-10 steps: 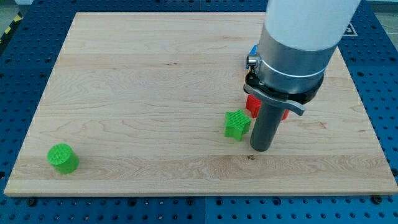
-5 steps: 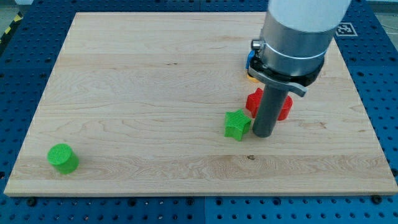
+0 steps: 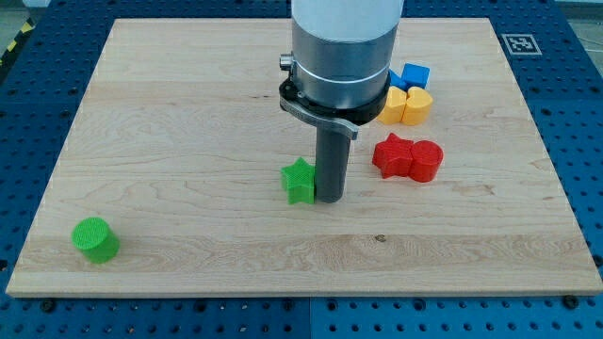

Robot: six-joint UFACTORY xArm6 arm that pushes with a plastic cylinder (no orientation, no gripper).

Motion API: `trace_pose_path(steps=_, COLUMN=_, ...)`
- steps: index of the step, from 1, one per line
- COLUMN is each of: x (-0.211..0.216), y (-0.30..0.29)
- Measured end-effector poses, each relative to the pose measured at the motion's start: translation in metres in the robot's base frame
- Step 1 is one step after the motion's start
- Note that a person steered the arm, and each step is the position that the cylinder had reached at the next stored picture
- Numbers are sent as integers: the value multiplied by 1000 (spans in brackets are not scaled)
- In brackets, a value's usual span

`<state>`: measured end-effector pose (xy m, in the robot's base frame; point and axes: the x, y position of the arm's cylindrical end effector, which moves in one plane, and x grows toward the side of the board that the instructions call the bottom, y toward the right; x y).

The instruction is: Slightly push the green star towards left

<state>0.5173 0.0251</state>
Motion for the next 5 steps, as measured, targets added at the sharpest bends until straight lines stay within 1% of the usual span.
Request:
trace_pose_path(steps=1, x=-16, y=20)
trace_pose_path(steps=2, x=-18, y=8)
trace_pose_path(steps=3, x=-10, y=-35)
trace_pose_path(steps=4, x=-4, y=-65)
trace_pose_path(steps=5, x=-1, y=-77)
